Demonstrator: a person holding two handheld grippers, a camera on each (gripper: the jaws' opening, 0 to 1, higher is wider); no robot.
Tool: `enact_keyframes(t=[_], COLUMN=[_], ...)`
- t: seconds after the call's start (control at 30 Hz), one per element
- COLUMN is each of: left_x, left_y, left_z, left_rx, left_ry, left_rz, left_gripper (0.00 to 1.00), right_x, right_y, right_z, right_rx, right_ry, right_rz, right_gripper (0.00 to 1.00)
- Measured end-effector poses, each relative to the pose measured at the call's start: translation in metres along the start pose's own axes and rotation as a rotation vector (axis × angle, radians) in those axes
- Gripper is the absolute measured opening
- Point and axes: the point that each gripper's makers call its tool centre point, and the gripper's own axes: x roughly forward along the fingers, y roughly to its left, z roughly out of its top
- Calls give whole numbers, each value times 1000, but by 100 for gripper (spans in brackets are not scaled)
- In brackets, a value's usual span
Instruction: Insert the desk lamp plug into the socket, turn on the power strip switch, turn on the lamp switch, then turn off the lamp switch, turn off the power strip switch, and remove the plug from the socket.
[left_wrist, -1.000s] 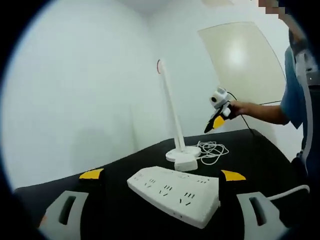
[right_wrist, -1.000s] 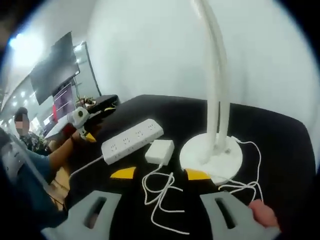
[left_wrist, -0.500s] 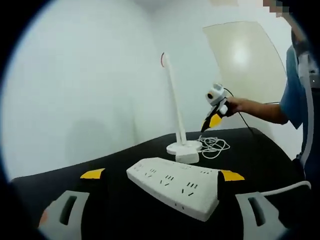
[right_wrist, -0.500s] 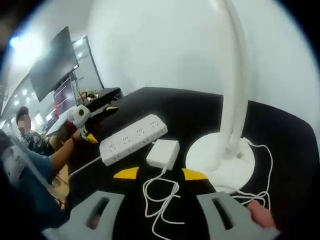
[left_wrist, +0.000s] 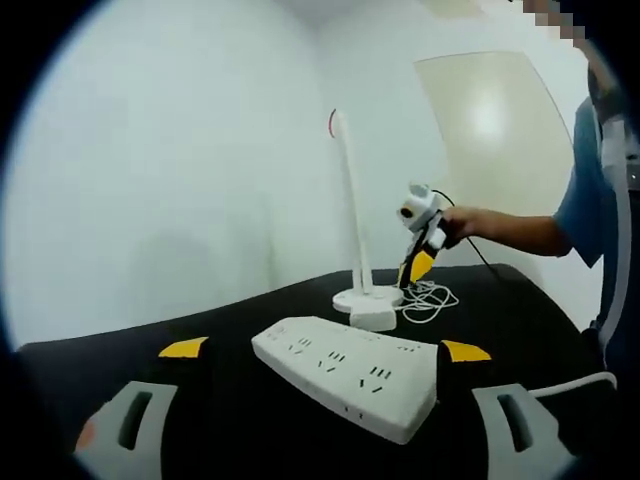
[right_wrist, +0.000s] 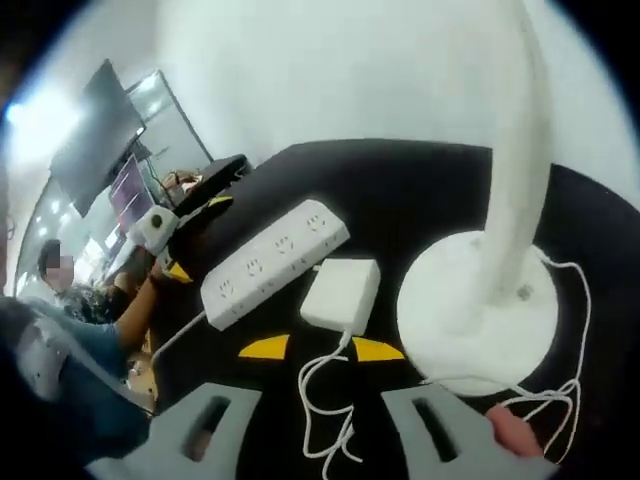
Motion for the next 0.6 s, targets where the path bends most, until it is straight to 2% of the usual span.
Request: enact_keyframes(t=[0.4,0.6], left_x=[-1,0], left_y=[0,-3], left_z=[1,0], left_rx=[6,9], left_ry=[-1,3], left_rz=[-1,-9], left_gripper=[87,86], right_x=[29,35], right_y=[-12,-15], right_z=[-16,-20], right_rx=[22,36], right_ry=[117,131], right_rz=[-68,-88], right_gripper=[14,10])
